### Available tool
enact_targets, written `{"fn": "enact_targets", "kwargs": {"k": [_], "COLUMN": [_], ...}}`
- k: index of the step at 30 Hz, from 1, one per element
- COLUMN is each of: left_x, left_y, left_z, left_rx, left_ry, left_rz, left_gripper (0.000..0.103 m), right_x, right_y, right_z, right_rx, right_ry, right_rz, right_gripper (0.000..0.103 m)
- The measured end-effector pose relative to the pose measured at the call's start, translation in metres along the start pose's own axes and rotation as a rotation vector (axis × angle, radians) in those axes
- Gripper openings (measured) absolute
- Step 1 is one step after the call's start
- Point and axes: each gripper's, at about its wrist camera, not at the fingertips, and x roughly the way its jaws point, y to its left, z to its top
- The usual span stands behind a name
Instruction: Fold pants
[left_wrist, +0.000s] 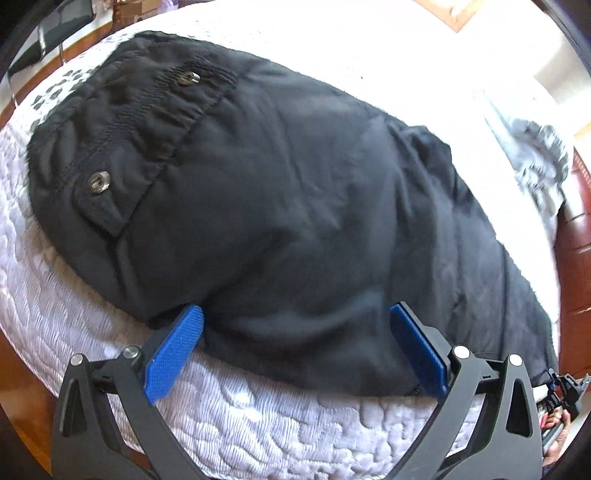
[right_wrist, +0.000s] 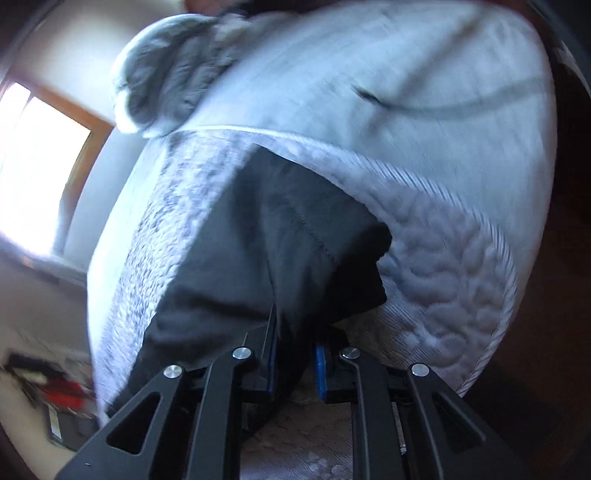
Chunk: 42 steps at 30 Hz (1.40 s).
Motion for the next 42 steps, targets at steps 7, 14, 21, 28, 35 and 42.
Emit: {"fn": "enact_targets", "kwargs": {"k": [7, 14, 21, 28, 35, 42], "left_x": [-0.068, -0.103, -0.104, -0.101, -0.106, -0.107], "left_y": [0.067, 0.066, 0.063, 0.061, 0.065, 0.069], "left_z": [-0.020, -0.034, -0.035, -0.035, -0.036, -0.040], "left_rx": [-0.124, -0.186, -0.205, -0.223, -0.247, -0.267], "left_ry": [-0.106, -0.139, -0.150, -0.153, -0.164, -0.163], "left_rz": [-0.005, -0.006, -0.027, -0.039, -0.044, -0.050], "left_gripper": [0.100, 0.100, 0.100, 0.100, 0.100, 0.100], "right_x": [-0.044, -0.055, -0.055, -0.049, -0.039, -0.016], "right_y": [0.116, 0.186, 0.243, 0.271, 0.291, 0.310], "right_z": [-0.017, -0.044, -0.079, -0.106, -0.134, -0.172], "right_rx": [-0.351, -0.487, -0.652, -0.758, -0.843, -0.932], "right_ry": [-0.132, -0.131, -0.123, -0.116, -0.071, 0.009], "right_rz": [0.016, 0.075, 0.093, 0.087, 0.122, 0.150], "right_gripper": [0.015, 0.016, 0.016, 0.016, 0.016, 0.015]}}
